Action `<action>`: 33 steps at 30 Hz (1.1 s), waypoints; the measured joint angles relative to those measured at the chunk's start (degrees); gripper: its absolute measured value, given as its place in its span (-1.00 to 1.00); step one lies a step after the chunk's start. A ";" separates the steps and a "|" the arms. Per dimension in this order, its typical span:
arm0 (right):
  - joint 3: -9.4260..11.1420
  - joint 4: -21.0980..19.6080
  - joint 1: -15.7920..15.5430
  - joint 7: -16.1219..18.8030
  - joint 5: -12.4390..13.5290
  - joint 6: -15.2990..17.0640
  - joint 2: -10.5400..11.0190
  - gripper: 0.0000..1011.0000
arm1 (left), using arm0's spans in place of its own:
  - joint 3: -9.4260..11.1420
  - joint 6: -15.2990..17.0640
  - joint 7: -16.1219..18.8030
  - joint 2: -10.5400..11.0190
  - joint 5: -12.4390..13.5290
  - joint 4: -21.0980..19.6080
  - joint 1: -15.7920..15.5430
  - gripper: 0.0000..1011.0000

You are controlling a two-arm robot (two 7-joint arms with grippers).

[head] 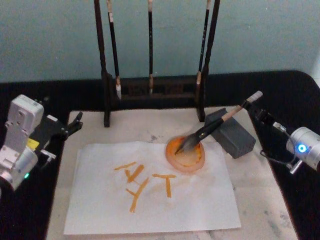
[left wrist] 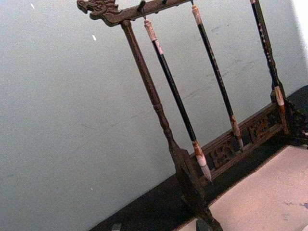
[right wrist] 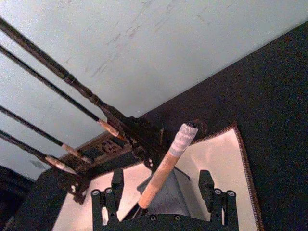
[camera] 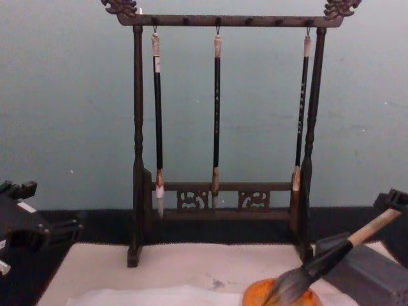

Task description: Pick up the brush from the inkstone, write on the paper, then place the brush back to its original position.

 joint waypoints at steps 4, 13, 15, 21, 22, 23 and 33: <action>0.00 1.52 0.83 0.32 1.16 -0.59 -0.53 0.98 | 0.00 0.00 0.00 0.00 0.00 0.00 0.00 1.00; -0.80 5.15 3.28 1.45 2.88 -1.74 -1.28 0.98 | 0.01 0.00 0.00 0.00 0.00 0.00 0.00 1.00; -1.19 6.09 3.99 1.78 3.20 -1.95 -1.43 0.98 | 0.00 0.00 0.00 0.00 0.00 0.00 0.00 1.00; -2.23 8.65 5.79 2.53 4.10 -2.64 -1.99 0.98 | 0.00 0.00 0.00 0.00 0.00 0.00 0.00 1.00; -2.42 9.43 6.25 2.87 4.42 -2.88 -2.18 0.98 | 0.00 0.00 0.00 0.00 0.00 0.00 0.00 1.00; -2.49 9.82 6.46 3.02 4.60 -2.97 -2.27 0.98 | 0.00 0.00 0.00 0.00 0.00 0.00 0.00 1.00; -2.93 12.59 8.15 2.77 7.21 -2.84 -3.00 0.98 | 0.00 0.00 0.00 0.00 0.00 0.00 0.00 1.00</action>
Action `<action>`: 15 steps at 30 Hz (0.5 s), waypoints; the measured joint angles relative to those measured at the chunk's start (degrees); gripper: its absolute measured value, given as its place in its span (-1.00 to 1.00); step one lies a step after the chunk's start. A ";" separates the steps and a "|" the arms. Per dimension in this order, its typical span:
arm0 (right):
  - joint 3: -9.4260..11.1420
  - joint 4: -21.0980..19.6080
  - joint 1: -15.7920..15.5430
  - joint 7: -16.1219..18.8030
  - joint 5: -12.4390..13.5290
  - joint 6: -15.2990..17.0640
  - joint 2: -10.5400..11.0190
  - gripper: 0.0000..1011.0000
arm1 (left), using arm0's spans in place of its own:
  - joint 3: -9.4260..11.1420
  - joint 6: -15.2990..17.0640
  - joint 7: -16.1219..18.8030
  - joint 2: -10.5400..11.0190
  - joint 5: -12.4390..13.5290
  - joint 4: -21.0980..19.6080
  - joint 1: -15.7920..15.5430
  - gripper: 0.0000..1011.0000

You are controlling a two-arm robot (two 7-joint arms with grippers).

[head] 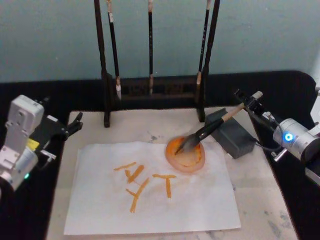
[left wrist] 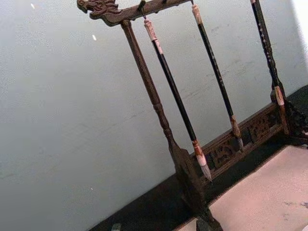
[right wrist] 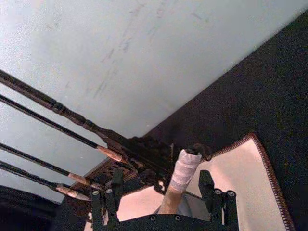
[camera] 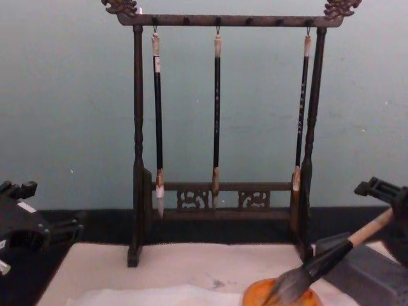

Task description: Pick up the brush from the inkstone, write on the paper, then place the brush back to its original position.

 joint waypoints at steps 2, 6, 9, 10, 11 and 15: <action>-0.10 0.42 0.25 -0.50 0.49 0.13 -0.07 0.98 | 0.00 0.00 0.00 0.00 0.00 0.00 0.00 1.00; -0.19 0.90 0.45 -1.12 1.41 0.26 -0.13 0.98 | 0.00 0.00 0.00 0.00 0.00 0.00 0.00 1.00; -0.41 1.47 0.75 -1.15 1.97 0.20 -0.14 0.98 | 0.00 0.00 0.00 0.00 0.00 0.00 0.00 1.00; -0.47 1.61 0.83 -1.13 2.10 0.17 -0.14 0.98 | 0.00 0.00 0.00 0.00 0.00 0.00 0.00 1.00; -0.51 1.72 0.90 -1.08 2.22 0.14 -0.14 0.98 | 0.00 0.00 0.00 0.00 0.00 0.00 0.00 1.00; -0.84 2.41 1.32 -0.59 2.97 -0.05 -0.10 0.98 | 0.00 0.00 0.00 0.00 0.00 0.00 0.00 1.00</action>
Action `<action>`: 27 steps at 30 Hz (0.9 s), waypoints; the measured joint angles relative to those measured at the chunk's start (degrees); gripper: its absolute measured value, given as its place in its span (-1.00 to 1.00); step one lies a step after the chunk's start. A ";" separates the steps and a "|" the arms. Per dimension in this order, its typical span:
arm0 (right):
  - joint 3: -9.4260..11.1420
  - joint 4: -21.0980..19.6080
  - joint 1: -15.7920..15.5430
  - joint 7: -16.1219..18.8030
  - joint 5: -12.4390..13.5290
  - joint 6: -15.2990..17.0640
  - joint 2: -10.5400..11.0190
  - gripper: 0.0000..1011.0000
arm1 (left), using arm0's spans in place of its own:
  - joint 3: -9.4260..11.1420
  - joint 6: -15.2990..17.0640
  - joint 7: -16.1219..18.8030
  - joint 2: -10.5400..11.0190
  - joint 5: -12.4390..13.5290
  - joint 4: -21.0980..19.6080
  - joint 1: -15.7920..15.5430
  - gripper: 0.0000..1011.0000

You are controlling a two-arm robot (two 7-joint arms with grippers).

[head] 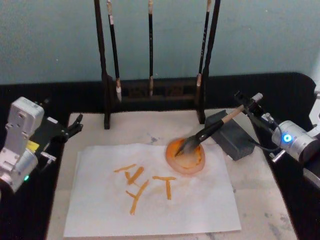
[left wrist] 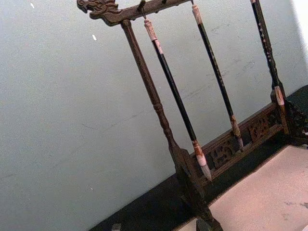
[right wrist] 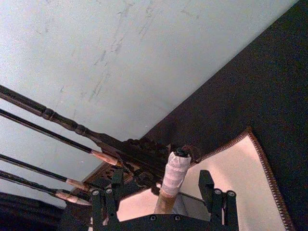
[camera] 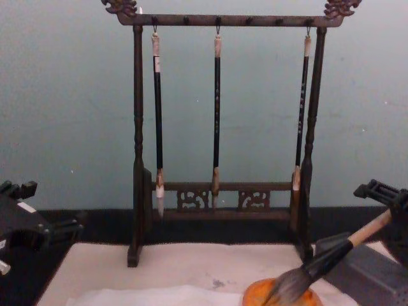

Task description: Pick up the brush from the inkstone, write on the paper, then place the brush back to its original position.

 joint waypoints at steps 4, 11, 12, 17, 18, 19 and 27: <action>-0.30 0.47 0.38 0.24 0.80 0.10 0.07 0.98 | 0.00 0.00 0.00 0.00 0.00 0.00 0.00 1.00; -0.77 0.98 0.79 0.23 2.40 0.39 0.13 0.98 | 0.00 0.00 0.00 0.00 0.00 0.00 0.00 1.00; -0.94 1.10 0.88 0.26 2.61 0.41 0.21 0.98 | 0.00 0.00 0.00 0.00 0.00 0.00 0.00 1.00; -1.51 1.37 1.16 0.34 3.07 0.34 0.39 0.98 | 0.00 0.00 0.00 0.00 0.00 0.00 0.00 1.00; -1.72 1.48 1.26 0.35 3.20 0.28 0.45 0.98 | 0.00 0.00 0.00 0.00 0.00 0.00 0.00 1.00; -1.84 1.53 1.30 0.35 3.25 0.24 0.49 0.98 | 0.00 0.00 0.00 0.00 0.00 0.00 0.00 1.00; -2.72 1.58 1.48 0.24 3.40 -0.25 0.83 0.98 | 0.00 0.00 0.00 0.00 0.00 0.00 0.00 1.00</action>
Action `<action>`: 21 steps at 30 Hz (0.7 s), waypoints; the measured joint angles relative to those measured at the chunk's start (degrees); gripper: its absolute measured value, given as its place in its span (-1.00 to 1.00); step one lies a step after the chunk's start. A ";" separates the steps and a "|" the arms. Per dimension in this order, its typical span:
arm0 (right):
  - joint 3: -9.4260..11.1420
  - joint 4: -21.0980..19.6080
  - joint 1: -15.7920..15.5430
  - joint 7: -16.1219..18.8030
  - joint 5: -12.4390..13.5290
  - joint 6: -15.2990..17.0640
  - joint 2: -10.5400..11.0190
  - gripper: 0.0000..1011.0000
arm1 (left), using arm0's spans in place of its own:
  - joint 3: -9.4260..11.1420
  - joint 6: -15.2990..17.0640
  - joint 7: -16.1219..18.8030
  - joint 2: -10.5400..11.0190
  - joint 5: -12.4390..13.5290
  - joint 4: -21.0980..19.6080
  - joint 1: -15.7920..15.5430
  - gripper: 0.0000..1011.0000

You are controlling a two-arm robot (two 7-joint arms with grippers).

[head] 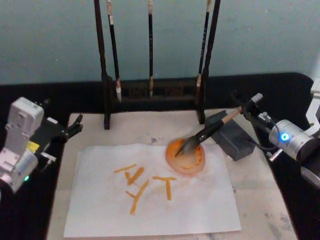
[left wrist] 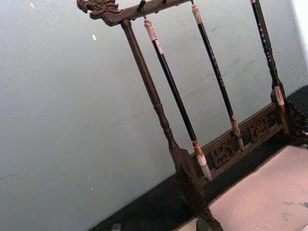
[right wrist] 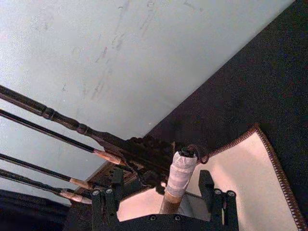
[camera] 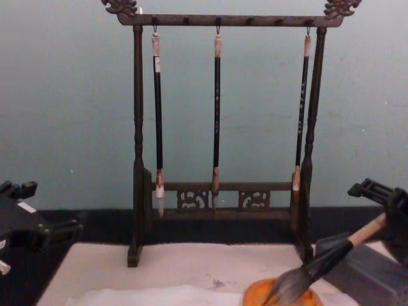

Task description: Pick up the brush from the inkstone, write on the paper, then place the brush back to its original position.

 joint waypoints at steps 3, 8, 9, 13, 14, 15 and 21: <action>0.08 -0.02 -0.01 0.00 -0.01 0.00 -0.03 0.98 | 0.00 0.00 0.00 0.00 0.00 0.00 0.00 1.00; 0.17 -0.04 -0.03 0.01 -0.02 0.02 -0.05 0.98 | 0.00 0.00 0.00 0.00 0.00 0.00 0.00 1.00; 0.19 -0.05 -0.03 0.01 -0.03 0.02 -0.06 0.93 | 0.00 0.00 0.00 0.00 0.00 0.00 0.00 1.00; 0.25 -0.07 -0.06 0.02 -0.05 0.04 -0.08 0.79 | 0.00 0.00 0.00 0.00 0.00 0.00 0.00 1.00; 0.25 -0.07 -0.06 0.03 -0.05 0.04 -0.08 0.75 | 0.00 0.00 0.00 0.00 0.00 0.00 0.00 1.00; 0.26 -0.07 -0.06 0.03 -0.05 0.05 -0.08 0.72 | 0.00 0.00 0.00 0.00 0.00 0.00 0.00 1.00; 0.30 -0.10 -0.09 0.03 -0.07 0.07 -0.12 0.36 | 0.00 0.00 0.00 0.00 0.00 0.00 0.00 1.00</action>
